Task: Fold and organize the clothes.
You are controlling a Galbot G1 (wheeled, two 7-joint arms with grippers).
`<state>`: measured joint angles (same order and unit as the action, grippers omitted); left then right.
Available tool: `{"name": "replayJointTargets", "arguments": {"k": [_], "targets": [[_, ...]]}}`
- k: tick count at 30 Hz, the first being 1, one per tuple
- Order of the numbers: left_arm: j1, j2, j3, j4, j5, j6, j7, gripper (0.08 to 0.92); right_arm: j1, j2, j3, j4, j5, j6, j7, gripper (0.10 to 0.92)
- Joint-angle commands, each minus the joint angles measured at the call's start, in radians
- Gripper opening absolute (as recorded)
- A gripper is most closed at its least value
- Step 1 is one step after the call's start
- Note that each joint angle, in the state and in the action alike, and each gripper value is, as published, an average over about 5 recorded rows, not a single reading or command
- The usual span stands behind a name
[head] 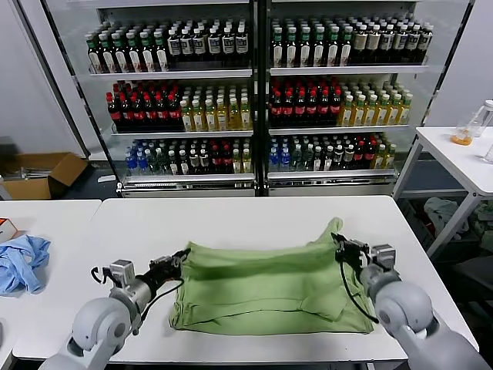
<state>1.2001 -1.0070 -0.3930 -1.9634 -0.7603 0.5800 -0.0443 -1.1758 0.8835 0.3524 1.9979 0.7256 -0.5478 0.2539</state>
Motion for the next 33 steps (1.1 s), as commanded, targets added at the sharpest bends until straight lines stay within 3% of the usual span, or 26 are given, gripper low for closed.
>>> {"name": "replayJointTargets", "arguments": {"k": [1, 12, 17, 24, 33], "targets": [[0.109, 0.015, 0.003, -0.039, 0.077, 0.000, 0.015, 0.091, -0.238, -0.014, 0.113, 0.113, -0.024, -0.029, 0.008, 0.105], [0.086, -0.006, 0.019, 0.006, 0.156, -0.001, 0.011, 0.108, -0.222, 0.027, 0.065, 0.096, -0.073, -0.030, 0.018, 0.123], [0.123, -0.056, 0.007, -0.073, 0.229, -0.005, -0.041, 0.238, -0.225, 0.030, 0.068, 0.132, -0.097, -0.013, 0.009, 0.249], [0.274, -0.209, -0.008, -0.191, 0.375, -0.069, -0.140, 0.437, -0.248, 0.026, 0.091, 0.165, -0.115, -0.006, 0.005, 0.448], [0.329, -0.322, 0.031, -0.126, 0.525, -0.156, -0.173, 0.697, -0.275, 0.037, 0.091, 0.167, -0.140, 0.009, 0.001, 0.708]]}}
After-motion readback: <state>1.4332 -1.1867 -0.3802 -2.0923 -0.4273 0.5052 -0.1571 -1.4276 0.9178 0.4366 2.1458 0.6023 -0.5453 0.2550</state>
